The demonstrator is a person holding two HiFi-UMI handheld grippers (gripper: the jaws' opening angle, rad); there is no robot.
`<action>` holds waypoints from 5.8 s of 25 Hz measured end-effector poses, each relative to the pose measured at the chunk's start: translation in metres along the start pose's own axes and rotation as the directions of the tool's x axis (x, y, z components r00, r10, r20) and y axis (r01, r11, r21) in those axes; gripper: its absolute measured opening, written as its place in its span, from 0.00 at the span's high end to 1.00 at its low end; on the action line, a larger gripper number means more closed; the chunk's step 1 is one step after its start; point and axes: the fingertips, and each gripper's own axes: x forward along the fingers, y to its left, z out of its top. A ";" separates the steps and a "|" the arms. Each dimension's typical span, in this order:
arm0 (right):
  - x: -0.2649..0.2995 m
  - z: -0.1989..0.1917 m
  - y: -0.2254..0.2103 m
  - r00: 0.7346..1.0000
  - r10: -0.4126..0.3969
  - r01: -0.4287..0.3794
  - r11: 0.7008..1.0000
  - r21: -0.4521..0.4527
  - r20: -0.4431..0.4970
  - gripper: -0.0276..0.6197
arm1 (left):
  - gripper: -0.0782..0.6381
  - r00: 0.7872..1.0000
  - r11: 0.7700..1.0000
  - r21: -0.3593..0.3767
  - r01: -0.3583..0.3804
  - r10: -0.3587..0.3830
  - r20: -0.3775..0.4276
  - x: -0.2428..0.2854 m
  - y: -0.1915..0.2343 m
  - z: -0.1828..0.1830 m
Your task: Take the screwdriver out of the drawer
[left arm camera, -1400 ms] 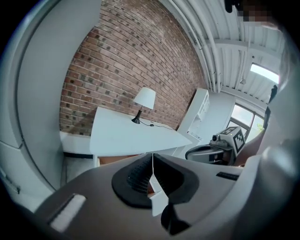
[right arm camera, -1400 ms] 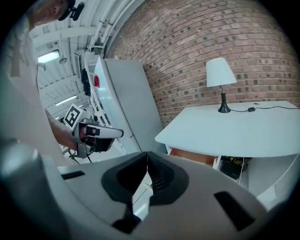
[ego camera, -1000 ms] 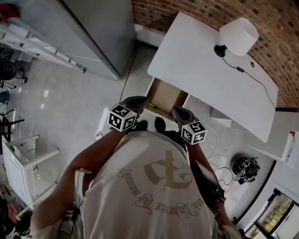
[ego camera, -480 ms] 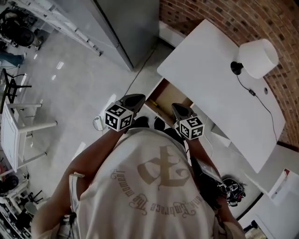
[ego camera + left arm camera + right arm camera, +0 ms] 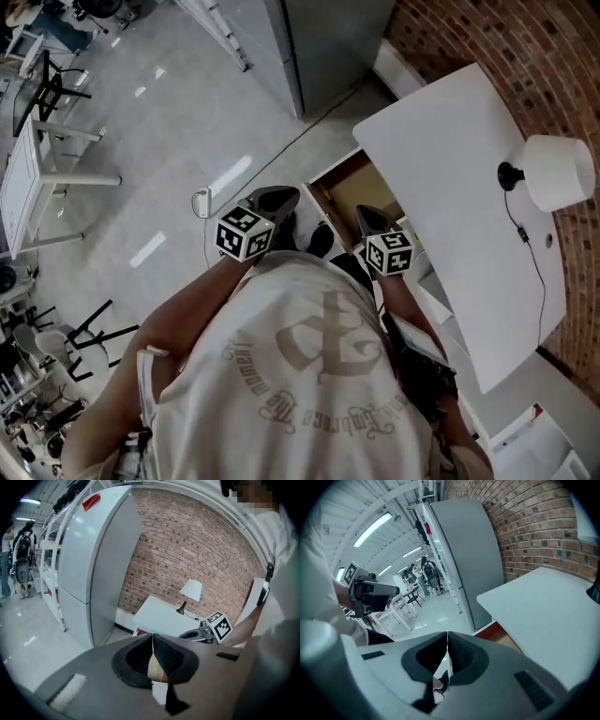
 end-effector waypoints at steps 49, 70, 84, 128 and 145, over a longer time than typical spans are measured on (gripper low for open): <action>0.153 -0.105 -0.032 0.939 0.075 -0.081 0.997 -0.003 -0.335 0.95 | 0.87 0.988 0.945 -0.291 -0.151 0.150 -0.024 -0.006 0.037 -0.108; 0.208 -0.159 -0.060 0.864 0.071 -0.118 0.991 -0.064 -0.498 0.94 | 0.87 0.992 0.927 -0.354 -0.124 0.111 -0.057 0.034 0.055 -0.164; 0.250 -0.176 -0.067 0.864 0.061 -0.123 0.988 -0.093 -0.501 0.94 | 0.87 0.987 0.893 -0.420 -0.161 0.148 -0.063 0.033 0.070 -0.189; 0.299 -0.206 -0.076 0.781 0.123 -0.151 0.989 0.006 -0.612 0.88 | 0.87 0.991 0.862 -0.489 -0.131 0.105 -0.082 0.042 0.066 -0.218; 0.253 -0.175 -0.064 0.869 0.088 -0.071 0.996 0.054 -0.488 0.88 | 0.87 0.995 0.915 -0.394 -0.087 0.058 -0.086 0.041 0.063 -0.187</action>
